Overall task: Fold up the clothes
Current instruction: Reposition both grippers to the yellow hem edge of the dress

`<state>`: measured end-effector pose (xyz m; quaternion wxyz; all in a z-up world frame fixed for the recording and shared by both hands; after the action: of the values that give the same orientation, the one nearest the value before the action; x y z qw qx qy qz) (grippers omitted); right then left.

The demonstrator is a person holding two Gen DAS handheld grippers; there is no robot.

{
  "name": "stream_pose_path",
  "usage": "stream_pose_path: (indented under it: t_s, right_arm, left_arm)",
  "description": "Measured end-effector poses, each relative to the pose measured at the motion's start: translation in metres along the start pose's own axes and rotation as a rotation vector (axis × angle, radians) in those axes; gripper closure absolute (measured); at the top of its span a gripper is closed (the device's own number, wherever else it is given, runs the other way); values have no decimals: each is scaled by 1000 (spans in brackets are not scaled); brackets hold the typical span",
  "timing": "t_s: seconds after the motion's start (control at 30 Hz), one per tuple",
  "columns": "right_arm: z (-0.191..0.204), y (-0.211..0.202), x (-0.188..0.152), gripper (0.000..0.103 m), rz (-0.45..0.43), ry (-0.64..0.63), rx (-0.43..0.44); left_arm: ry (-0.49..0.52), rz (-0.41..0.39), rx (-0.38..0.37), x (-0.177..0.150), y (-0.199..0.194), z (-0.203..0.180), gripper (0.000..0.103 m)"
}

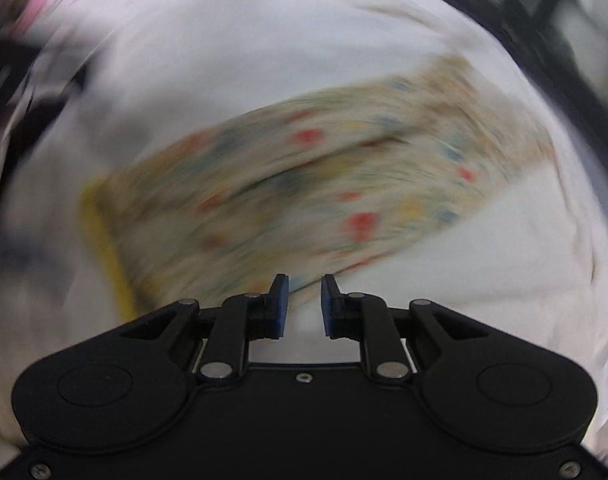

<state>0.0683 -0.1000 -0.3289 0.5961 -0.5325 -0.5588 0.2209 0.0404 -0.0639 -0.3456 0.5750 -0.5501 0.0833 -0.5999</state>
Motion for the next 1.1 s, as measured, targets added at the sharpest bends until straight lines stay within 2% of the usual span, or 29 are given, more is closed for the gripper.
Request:
stream_pose_path:
  t_s: [0.1, 0.17, 0.2, 0.27, 0.3, 0.33, 0.37, 0.47, 0.53, 0.57, 0.63, 0.77, 0.83, 0.9, 1.0, 1.1]
  right_arm:
    - [36, -2, -2, 82, 12, -70, 83]
    - [44, 7, -3, 82, 21, -98, 45]
    - [47, 17, -5, 82, 38, -115, 0]
    - [49, 28, -10, 83, 75, -127, 19]
    - [51, 32, -13, 89, 78, -143, 33]
    - [56, 34, -18, 99, 87, -177, 28]
    - [58, 34, -19, 99, 88, -189, 24]
    - [70, 27, -27, 98, 73, -263, -24]
    - [80, 22, -29, 96, 70, -333, -36]
    - [79, 18, -29, 94, 79, -332, -40]
    - [77, 10, -28, 78, 97, -329, -47]
    - [66, -8, -17, 72, 57, -212, -73]
    - [67, -11, -9, 55, 16, -178, -115]
    - [71, -5, -5, 36, -18, -207, -127]
    - [75, 5, 0, 35, -41, -252, -129]
    - [78, 17, -3, 35, -19, -301, -112]
  left_arm:
    - [49, 46, -1, -15, 12, -9, 22]
    - [70, 55, 3, -22, 17, -14, 25]
    - [66, 61, 0, -22, 18, -14, 33]
    - [24, 96, -18, -26, 24, -10, 53]
    - [-4, 120, -27, -29, 28, -7, 68]
    - [-26, 142, -34, -33, 31, -5, 77]
    - [-36, 153, -38, -35, 33, -3, 78]
    - [-26, 170, -49, -40, 32, -6, 78]
    - [18, 168, -49, -39, 27, -12, 77]
    - [24, 164, -52, -37, 24, -14, 76]
    - [31, 162, -63, -38, 19, -15, 72]
    - [89, 122, -14, -41, 4, -14, 66]
    - [129, 79, -8, -41, -4, -14, 48]
    - [239, 50, -23, -44, -6, -20, 34]
    - [443, 17, -57, -52, -4, -35, 34]
    - [566, 12, -62, -57, 5, -42, 34]
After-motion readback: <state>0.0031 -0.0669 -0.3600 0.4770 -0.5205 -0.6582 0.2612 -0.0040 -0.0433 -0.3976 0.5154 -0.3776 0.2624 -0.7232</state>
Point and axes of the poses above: each gripper's, at about its wrist camera, not at the fingertips, and y roughly the way its jaws point, z to its left, x to its top, the point moved 6 cm from there along y, roughly the way its jaws point, and after that the axes turned 2 degrees about y, right-handed, at the moved point
